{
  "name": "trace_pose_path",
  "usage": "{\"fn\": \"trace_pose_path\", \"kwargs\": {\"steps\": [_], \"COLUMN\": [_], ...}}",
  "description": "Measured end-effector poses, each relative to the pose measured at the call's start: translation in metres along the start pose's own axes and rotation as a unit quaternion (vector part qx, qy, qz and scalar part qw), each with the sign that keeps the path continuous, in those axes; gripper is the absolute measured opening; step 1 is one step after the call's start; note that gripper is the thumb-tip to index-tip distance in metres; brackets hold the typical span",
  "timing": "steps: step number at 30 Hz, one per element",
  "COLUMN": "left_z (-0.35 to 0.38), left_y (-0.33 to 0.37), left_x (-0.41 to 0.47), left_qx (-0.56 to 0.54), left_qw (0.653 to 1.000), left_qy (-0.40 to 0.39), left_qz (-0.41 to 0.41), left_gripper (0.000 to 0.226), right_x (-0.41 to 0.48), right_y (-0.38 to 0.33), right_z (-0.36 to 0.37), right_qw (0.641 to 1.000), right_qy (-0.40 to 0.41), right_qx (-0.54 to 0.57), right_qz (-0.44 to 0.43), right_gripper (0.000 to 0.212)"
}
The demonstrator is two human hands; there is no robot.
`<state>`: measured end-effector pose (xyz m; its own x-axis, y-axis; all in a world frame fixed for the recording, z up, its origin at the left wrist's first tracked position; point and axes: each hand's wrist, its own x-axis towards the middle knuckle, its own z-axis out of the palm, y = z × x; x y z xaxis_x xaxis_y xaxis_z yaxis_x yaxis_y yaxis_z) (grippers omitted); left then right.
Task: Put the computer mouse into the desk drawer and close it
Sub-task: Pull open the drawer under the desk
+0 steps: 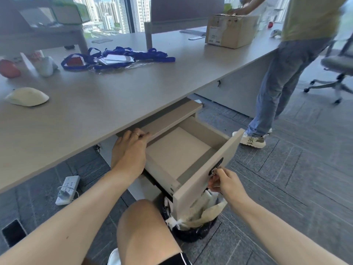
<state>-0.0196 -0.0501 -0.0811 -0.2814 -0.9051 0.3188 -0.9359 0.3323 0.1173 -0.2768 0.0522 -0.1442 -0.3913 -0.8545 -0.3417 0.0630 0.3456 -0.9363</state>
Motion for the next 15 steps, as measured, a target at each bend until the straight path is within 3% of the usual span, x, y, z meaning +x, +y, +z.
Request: {"fn": "trace_pose_path", "kwargs": {"steps": [15], "left_z": [0.0], "left_y": [0.002], "left_x": [0.001], "left_qx": [-0.011], "left_qw": [1.0], "left_qy": [-0.001], "left_qz": [-0.001], "left_gripper": [0.078], "right_x": [-0.029], "right_y": [0.014], "right_z": [-0.037], "right_qw": [1.0], "right_qy": [0.018], "right_qx": [-0.005], "right_qz": [-0.008], "right_gripper": [0.031]}}
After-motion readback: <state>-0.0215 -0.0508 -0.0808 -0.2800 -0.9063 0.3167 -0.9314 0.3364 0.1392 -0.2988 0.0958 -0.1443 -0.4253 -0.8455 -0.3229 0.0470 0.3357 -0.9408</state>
